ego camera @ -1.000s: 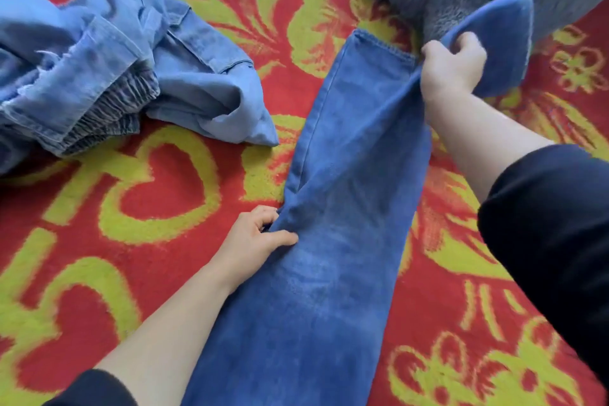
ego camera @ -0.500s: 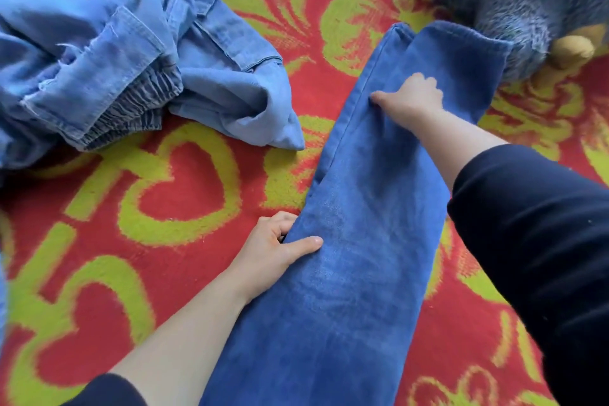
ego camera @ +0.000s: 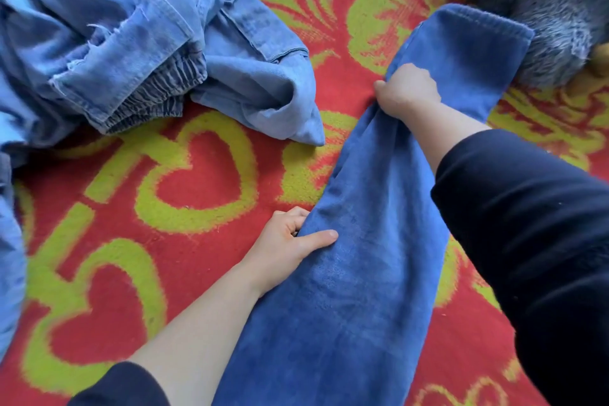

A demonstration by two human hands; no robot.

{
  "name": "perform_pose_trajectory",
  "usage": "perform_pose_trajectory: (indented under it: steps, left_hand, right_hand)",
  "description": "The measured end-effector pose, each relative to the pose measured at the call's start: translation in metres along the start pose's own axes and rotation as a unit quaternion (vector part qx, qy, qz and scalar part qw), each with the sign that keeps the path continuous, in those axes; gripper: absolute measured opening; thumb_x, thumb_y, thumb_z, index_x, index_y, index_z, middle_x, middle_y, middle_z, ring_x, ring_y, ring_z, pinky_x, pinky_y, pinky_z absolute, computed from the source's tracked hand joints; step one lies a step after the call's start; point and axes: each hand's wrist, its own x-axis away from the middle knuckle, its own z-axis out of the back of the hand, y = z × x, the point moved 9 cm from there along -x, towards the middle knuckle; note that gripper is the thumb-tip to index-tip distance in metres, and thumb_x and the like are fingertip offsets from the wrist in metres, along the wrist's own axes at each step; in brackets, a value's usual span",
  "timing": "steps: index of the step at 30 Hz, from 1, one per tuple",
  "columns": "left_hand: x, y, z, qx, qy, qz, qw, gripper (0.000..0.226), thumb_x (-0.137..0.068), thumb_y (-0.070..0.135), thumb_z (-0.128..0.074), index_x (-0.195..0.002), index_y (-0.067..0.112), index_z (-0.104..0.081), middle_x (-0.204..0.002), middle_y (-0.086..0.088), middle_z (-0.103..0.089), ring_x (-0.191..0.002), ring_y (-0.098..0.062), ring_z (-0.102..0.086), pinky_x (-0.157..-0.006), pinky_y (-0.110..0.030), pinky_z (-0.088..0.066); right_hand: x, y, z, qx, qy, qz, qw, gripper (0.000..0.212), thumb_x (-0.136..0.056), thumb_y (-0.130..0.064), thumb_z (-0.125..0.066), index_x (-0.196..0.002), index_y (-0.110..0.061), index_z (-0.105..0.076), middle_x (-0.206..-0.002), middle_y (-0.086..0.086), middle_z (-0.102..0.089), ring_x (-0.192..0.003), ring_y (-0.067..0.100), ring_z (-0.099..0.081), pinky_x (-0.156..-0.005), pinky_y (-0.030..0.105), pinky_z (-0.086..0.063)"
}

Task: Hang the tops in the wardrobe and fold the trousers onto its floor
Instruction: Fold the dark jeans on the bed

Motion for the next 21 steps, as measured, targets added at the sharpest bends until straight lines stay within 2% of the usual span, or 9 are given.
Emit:
perform_pose_trajectory:
  steps: [3, 4, 8, 11, 12, 13, 14, 16, 21]
  left_hand:
    - [0.002, -0.001, -0.004, 0.087, -0.022, 0.019, 0.996, 0.016, -0.083, 0.028, -0.072, -0.087, 0.013, -0.076, -0.107, -0.001, -0.068, -0.095, -0.017, -0.068, -0.080, -0.031, -0.055]
    - [0.002, -0.001, -0.004, 0.109, -0.026, 0.023, 0.993, 0.016, -0.084, 0.027, -0.071, -0.090, 0.013, -0.076, -0.109, -0.003, -0.069, -0.095, -0.020, -0.070, -0.079, -0.034, -0.057]
    - [0.002, -0.005, -0.004, 0.131, -0.031, 0.034, 0.990, 0.018, -0.092, 0.024, -0.061, -0.102, 0.013, -0.071, -0.102, -0.005, -0.074, -0.092, -0.022, -0.072, -0.077, -0.033, -0.058]
    - [0.000, -0.008, -0.002, 0.132, -0.020, 0.044, 0.990, 0.019, -0.094, 0.024, -0.059, -0.102, 0.012, -0.071, -0.098, -0.005, -0.075, -0.090, -0.023, -0.072, -0.078, -0.034, -0.058]
    - [0.000, -0.009, -0.001, 0.132, -0.014, 0.046, 0.990, 0.019, -0.094, 0.025, -0.058, -0.100, 0.013, -0.071, -0.097, -0.005, -0.075, -0.089, -0.022, -0.072, -0.076, -0.032, -0.058]
    - [0.000, -0.008, 0.001, 0.129, -0.006, 0.046, 0.991, 0.019, -0.094, 0.026, -0.058, -0.098, 0.014, -0.072, -0.096, -0.004, -0.075, -0.089, -0.021, -0.072, -0.076, -0.031, -0.058]
    - [0.001, -0.008, 0.003, 0.126, 0.002, 0.044, 0.991, 0.020, -0.094, 0.027, -0.057, -0.097, 0.014, -0.072, -0.096, -0.003, -0.075, -0.089, -0.021, -0.072, -0.076, -0.031, -0.057]
    - [0.002, -0.006, 0.008, 0.123, 0.017, 0.039, 0.991, 0.022, -0.094, 0.031, -0.057, -0.094, 0.016, -0.073, -0.095, -0.001, -0.075, -0.087, -0.018, -0.072, -0.074, -0.029, -0.057]
    - [0.017, -0.003, 0.024, 0.130, 0.089, 0.014, 0.987, 0.019, -0.091, 0.031, -0.063, -0.085, 0.016, -0.071, -0.084, 0.003, -0.074, -0.075, -0.013, -0.069, -0.064, -0.024, -0.055]
  right_hand:
    - [-0.008, 0.013, 0.027, -0.089, 0.106, -0.041, 0.990, 0.037, -0.094, -0.027, -0.045, -0.120, -0.002, -0.054, -0.127, 0.020, -0.057, -0.120, 0.037, -0.052, -0.092, 0.039, -0.042]
    - [-0.010, 0.011, 0.028, -0.111, 0.114, -0.030, 0.987, 0.037, -0.095, -0.027, -0.044, -0.120, -0.002, -0.052, -0.128, 0.020, -0.057, -0.120, 0.036, -0.051, -0.093, 0.038, -0.040]
    - [-0.011, -0.006, -0.014, -0.133, -0.041, 0.037, 0.990, 0.047, -0.092, -0.047, -0.047, -0.121, -0.009, -0.049, -0.129, 0.013, -0.049, -0.122, 0.028, -0.045, -0.100, 0.040, -0.039]
    - [0.003, -0.007, -0.023, -0.124, -0.072, 0.114, 0.983, 0.034, -0.093, -0.047, -0.046, -0.101, -0.015, -0.053, -0.121, 0.014, -0.047, -0.115, 0.025, -0.045, -0.097, 0.033, -0.036]
    - [0.012, -0.003, -0.026, -0.100, -0.080, 0.144, 0.981, 0.037, -0.095, -0.046, -0.044, -0.112, -0.015, -0.053, -0.131, 0.014, -0.045, -0.125, 0.025, -0.041, -0.103, 0.034, -0.032]
    - [0.024, 0.004, -0.031, -0.065, -0.083, 0.167, 0.980, 0.049, -0.098, -0.047, -0.040, -0.134, -0.015, -0.045, -0.147, 0.011, -0.036, -0.138, 0.025, -0.030, -0.112, 0.036, -0.025]
    - [0.038, 0.013, -0.036, -0.032, -0.079, 0.178, 0.980, 0.058, -0.100, -0.048, -0.034, -0.149, -0.017, -0.029, -0.157, 0.008, -0.023, -0.146, 0.025, -0.017, -0.117, 0.038, -0.016]
    - [0.071, 0.035, -0.042, 0.006, -0.055, 0.183, 0.982, 0.061, -0.101, -0.051, -0.025, -0.154, -0.023, -0.012, -0.162, 0.005, -0.006, -0.149, 0.025, -0.002, -0.120, 0.041, -0.005]
    - [0.158, 0.076, -0.061, 0.085, -0.058, 0.180, 0.978, 0.068, -0.097, -0.058, -0.022, -0.154, -0.029, 0.002, -0.161, 0.008, 0.010, -0.148, 0.026, 0.010, -0.119, 0.042, 0.004]
